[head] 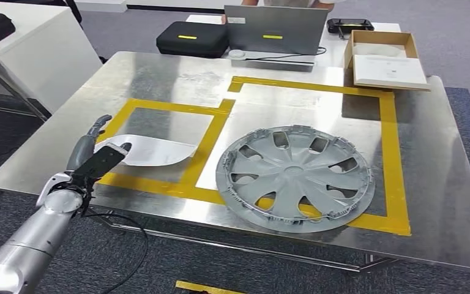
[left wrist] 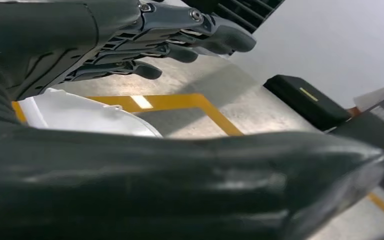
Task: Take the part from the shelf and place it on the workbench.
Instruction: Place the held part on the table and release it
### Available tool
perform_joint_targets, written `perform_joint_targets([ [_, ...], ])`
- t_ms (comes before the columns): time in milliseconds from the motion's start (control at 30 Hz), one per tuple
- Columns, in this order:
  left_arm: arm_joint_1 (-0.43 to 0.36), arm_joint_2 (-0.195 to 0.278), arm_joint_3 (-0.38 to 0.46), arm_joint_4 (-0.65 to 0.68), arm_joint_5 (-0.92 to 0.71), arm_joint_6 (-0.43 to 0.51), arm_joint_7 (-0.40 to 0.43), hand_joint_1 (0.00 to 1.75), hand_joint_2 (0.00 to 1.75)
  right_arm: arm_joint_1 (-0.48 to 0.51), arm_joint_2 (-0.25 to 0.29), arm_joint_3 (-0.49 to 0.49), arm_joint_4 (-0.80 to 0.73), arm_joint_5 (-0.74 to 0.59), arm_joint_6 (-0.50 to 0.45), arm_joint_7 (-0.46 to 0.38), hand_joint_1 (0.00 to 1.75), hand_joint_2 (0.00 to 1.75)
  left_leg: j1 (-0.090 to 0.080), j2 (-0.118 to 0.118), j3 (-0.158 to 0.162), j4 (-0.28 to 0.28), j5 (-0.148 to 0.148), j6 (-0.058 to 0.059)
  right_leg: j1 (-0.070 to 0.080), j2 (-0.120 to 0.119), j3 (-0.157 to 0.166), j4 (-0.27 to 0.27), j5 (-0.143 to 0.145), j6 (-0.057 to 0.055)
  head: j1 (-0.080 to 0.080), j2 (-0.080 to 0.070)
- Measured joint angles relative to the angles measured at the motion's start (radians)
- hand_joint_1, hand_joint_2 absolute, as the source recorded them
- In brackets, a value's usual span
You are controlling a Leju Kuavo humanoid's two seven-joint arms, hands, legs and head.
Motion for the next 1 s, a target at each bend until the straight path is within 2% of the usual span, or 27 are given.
perform_joint_targets([
  [67,0.010,-0.011,0.016,-0.019,0.017,0.010,-0.009,0.00,0.00,-0.001,0.002,0.000,0.000,-0.001,-0.001,-0.001,0.00,1.75,-0.002,0.000,0.059,-0.128,0.071,0.012,0.002,0.000,0.003,0.000,-0.001,0.001,0.000,0.000],
  [100,0.011,-0.016,0.022,-0.028,0.022,0.014,-0.011,0.00,0.00,-0.002,0.003,0.000,0.000,-0.002,-0.002,-0.002,0.00,1.75,-0.005,0.000,0.091,-0.196,0.096,0.018,0.005,0.000,0.004,0.001,-0.002,0.002,0.001,0.000],
  [133,0.012,-0.020,0.027,-0.035,0.024,0.016,-0.012,0.00,0.00,-0.002,0.005,0.000,0.000,-0.002,-0.002,-0.003,0.00,1.75,-0.007,0.000,0.112,-0.243,0.108,0.022,0.006,0.000,0.003,0.001,-0.002,0.005,0.001,0.000],
  [167,0.013,-0.023,0.031,-0.041,0.025,0.017,-0.012,0.00,0.00,-0.002,0.006,0.000,0.000,-0.003,-0.003,-0.003,0.00,1.75,-0.010,0.000,0.122,-0.266,0.109,0.025,0.007,-0.001,0.001,0.001,-0.002,0.010,0.001,0.000],
  [233,0.018,-0.029,0.036,-0.051,0.025,0.019,-0.013,0.00,0.00,-0.002,0.007,0.000,0.000,-0.003,-0.003,-0.004,0.00,1.75,-0.011,0.000,0.124,-0.276,0.109,0.030,0.006,-0.002,0.000,-0.002,-0.002,0.021,0.001,0.000],
  [300,0.021,-0.036,0.039,-0.060,0.025,0.020,-0.013,0.00,0.00,-0.002,0.007,0.000,0.000,-0.003,-0.003,-0.004,0.00,1.75,-0.006,0.000,0.127,-0.285,0.115,0.039,0.006,-0.002,-0.011,0.016,-0.019,0.032,0.003,0.000],
  [333,0.022,-0.039,0.040,-0.064,0.025,0.020,-0.013,0.00,0.00,-0.003,0.007,0.000,0.000,-0.004,-0.003,-0.005,0.00,1.75,-0.002,0.001,0.129,-0.288,0.118,0.043,0.006,-0.003,-0.029,0.052,-0.042,0.036,0.005,0.000],
  [400,0.024,-0.044,0.043,-0.068,0.025,0.020,-0.013,0.00,0.00,-0.002,0.007,0.000,0.000,-0.004,-0.003,-0.005,0.00,1.75,-0.002,0.001,0.128,-0.289,0.118,0.046,0.004,-0.003,-0.092,0.185,-0.107,0.042,0.008,0.000],
  [433,0.027,-0.046,0.045,-0.068,0.025,0.021,-0.013,0.00,0.00,-0.001,0.007,0.000,0.000,-0.004,-0.003,-0.005,0.00,1.75,-0.002,0.001,0.128,-0.289,0.118,0.046,0.003,-0.003,-0.123,0.250,-0.130,0.045,0.008,0.000],
  [467,0.030,-0.048,0.046,-0.068,0.026,0.021,-0.013,0.00,0.00,0.000,0.007,0.000,0.000,-0.004,-0.003,-0.005,0.00,1.75,-0.002,0.001,0.128,-0.289,0.118,0.046,0.002,-0.003,-0.141,0.286,-0.135,0.047,0.008,0.000],
  [500,0.032,-0.050,0.047,-0.068,0.026,0.021,-0.014,0.00,0.00,0.001,0.007,0.000,0.000,-0.004,-0.003,-0.005,0.00,1.75,-0.002,0.001,0.128,-0.288,0.118,0.046,0.001,-0.003,-0.139,0.279,-0.119,0.048,0.008,0.000],
  [533,0.034,-0.052,0.048,-0.069,0.026,0.021,-0.014,0.00,0.00,0.001,0.007,0.000,0.000,-0.004,-0.003,-0.005,0.00,1.75,-0.002,0.000,0.129,-0.288,0.117,0.046,0.000,-0.003,-0.117,0.231,-0.086,0.048,0.008,0.000],
  [567,0.035,-0.054,0.049,-0.069,0.026,0.021,-0.014,0.00,0.00,0.000,0.007,0.000,0.000,-0.004,-0.003,-0.005,0.00,1.75,-0.001,0.000,0.129,-0.286,0.116,0.044,-0.001,-0.003,-0.081,0.156,-0.048,0.047,0.009,0.000],
  [600,0.035,-0.055,0.050,-0.071,0.026,0.021,-0.014,0.00,0.00,-0.001,0.007,0.000,0.000,-0.004,-0.003,-0.005,0.00,1.75,-0.003,-0.001,0.128,-0.283,0.115,0.040,-0.001,-0.004,-0.043,0.083,-0.022,0.045,0.009,0.000],
  [633,0.035,-0.055,0.051,-0.072,0.026,0.021,-0.014,0.00,0.00,-0.003,0.007,0.000,0.000,-0.004,-0.003,-0.005,0.00,1.75,-0.005,-0.001,0.127,-0.281,0.113,0.036,-0.001,-0.003,-0.015,0.030,-0.006,0.042,0.008,0.000],
  [667,0.035,-0.055,0.052,-0.073,0.026,0.021,-0.014,0.00,0.00,-0.003,0.007,0.000,0.000,-0.004,-0.003,-0.005,0.00,1.75,-0.007,-0.001,0.125,-0.279,0.113,0.031,-0.001,-0.003,0.000,0.002,-0.002,0.039,0.007,0.000],
  [733,0.035,-0.055,0.054,-0.074,0.026,0.021,-0.015,0.00,0.00,-0.001,0.007,0.000,0.000,-0.004,-0.003,-0.005,0.00,1.75,-0.008,-0.001,0.125,-0.280,0.115,0.022,0.001,-0.002,0.003,-0.003,-0.003,0.028,0.006,0.000],
  [800,0.035,-0.056,0.054,-0.076,0.026,0.021,-0.015,0.00,0.00,-0.001,0.007,0.000,0.000,-0.004,-0.003,-0.005,0.00,1.75,-0.005,-0.001,0.120,-0.265,0.101,0.012,-0.001,-0.002,0.006,-0.008,0.002,0.014,0.006,0.000],
  [833,0.034,-0.056,0.054,-0.078,0.026,0.021,-0.015,0.00,0.00,-0.002,0.008,0.000,0.000,-0.004,-0.004,-0.005,0.00,1.75,-0.004,-0.001,0.107,-0.232,0.079,0.007,-0.003,-0.003,0.007,-0.011,0.004,0.008,0.004,0.000],
  [867,0.035,-0.056,0.055,-0.079,0.026,0.022,-0.016,0.00,0.00,-0.002,0.008,0.000,0.000,-0.004,-0.004,-0.005,0.00,1.75,-0.003,-0.001,0.083,-0.175,0.047,0.003,-0.004,-0.003,0.008,-0.012,0.004,0.003,0.002,0.000],
  [933,0.038,-0.055,0.055,-0.079,0.026,0.022,-0.016,0.00,0.00,-0.002,0.008,0.000,0.000,-0.004,-0.005,-0.005,0.00,1.75,-0.001,0.000,0.021,-0.038,-0.014,-0.003,-0.003,-0.003,0.008,-0.012,0.004,0.000,0.000,0.000],
  [967,0.041,-0.055,0.055,-0.079,0.026,0.022,-0.016,0.00,0.00,-0.001,0.008,0.000,0.000,-0.004,-0.004,-0.005,0.00,1.75,-0.001,0.000,0.001,0.006,-0.025,-0.003,-0.002,-0.003,0.008,-0.012,0.004,0.000,0.000,0.000],
  [1000,0.044,-0.055,0.055,-0.079,0.026,0.022,-0.016,0.00,0.00,0.000,0.008,0.000,0.000,-0.004,-0.004,-0.005,0.00,1.75,-0.001,0.000,-0.005,0.020,-0.020,-0.003,-0.002,-0.003,0.008,-0.011,0.004,0.000,0.000,0.000],
])
